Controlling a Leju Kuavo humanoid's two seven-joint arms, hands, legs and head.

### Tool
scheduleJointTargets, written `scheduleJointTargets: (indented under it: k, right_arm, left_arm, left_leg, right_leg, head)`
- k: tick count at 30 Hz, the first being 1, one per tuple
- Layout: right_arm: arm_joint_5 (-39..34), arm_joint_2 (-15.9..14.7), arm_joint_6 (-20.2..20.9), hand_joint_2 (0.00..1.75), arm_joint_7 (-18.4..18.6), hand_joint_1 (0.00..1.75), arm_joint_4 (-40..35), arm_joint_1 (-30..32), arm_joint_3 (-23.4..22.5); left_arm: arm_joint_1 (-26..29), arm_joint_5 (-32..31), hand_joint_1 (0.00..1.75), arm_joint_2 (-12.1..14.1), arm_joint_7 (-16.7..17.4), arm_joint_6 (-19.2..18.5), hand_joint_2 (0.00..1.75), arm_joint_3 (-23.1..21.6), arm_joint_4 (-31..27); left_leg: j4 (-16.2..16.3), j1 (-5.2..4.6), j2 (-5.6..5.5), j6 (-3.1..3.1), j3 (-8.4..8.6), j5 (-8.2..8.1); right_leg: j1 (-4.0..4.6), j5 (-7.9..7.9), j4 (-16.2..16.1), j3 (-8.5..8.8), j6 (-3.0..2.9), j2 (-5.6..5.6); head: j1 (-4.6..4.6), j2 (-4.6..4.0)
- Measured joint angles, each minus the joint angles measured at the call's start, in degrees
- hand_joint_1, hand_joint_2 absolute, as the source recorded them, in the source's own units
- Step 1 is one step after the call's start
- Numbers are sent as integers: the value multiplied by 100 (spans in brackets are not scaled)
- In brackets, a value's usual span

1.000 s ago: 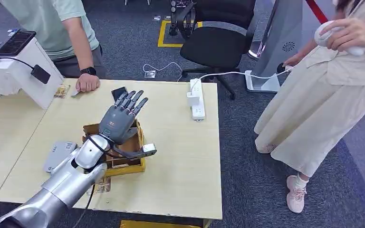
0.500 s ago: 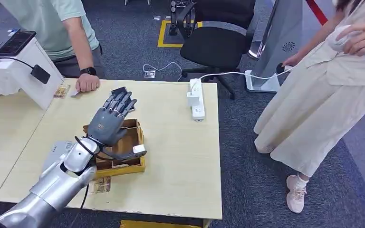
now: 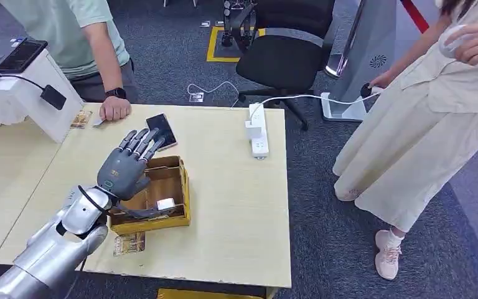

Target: Pass the card to the sensor for recognition and then transmit it.

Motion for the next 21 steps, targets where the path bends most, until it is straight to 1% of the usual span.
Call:
scheduleJointTargets:
  k: [5, 12, 16, 21]
  right_arm:
    - [-2, 0, 2, 0, -2, 0, 0, -3, -22]
    - [-4, 0, 2, 0, -2, 0, -2, -5, -33]
    - [0, 0, 2, 0, 0, 0, -2, -9, -35]
    - [52, 0, 2, 0, 2, 0, -2, -14, -33]
  left_arm:
    - [87, 175, 0, 15, -160, -192, 175, 4, -188]
    - [137, 199, 0, 13, -162, -240, 175, 4, -347]
    - [153, 348, 0, -11, -278, -378, 175, -4, -415]
    - [146, 599, 0, -92, -275, -588, 175, -61, -594]
  left_leg:
    - [0, 0, 0, 0, 0, 0]
    - [0, 0, 0, 0, 0, 0]
    - [0, 0, 0, 0, 0, 0]
    - [0, 0, 1, 0, 0, 0]
  right_leg:
    - [0, 0, 0, 0, 0, 0]
    - [0, 0, 0, 0, 0, 0]
    - [0, 0, 0, 0, 0, 0]
    - [0, 0, -1, 0, 0, 1]
  head:
    - [-2, 0]
    - [0, -2]
    - [-2, -2]
    - [0, 0]
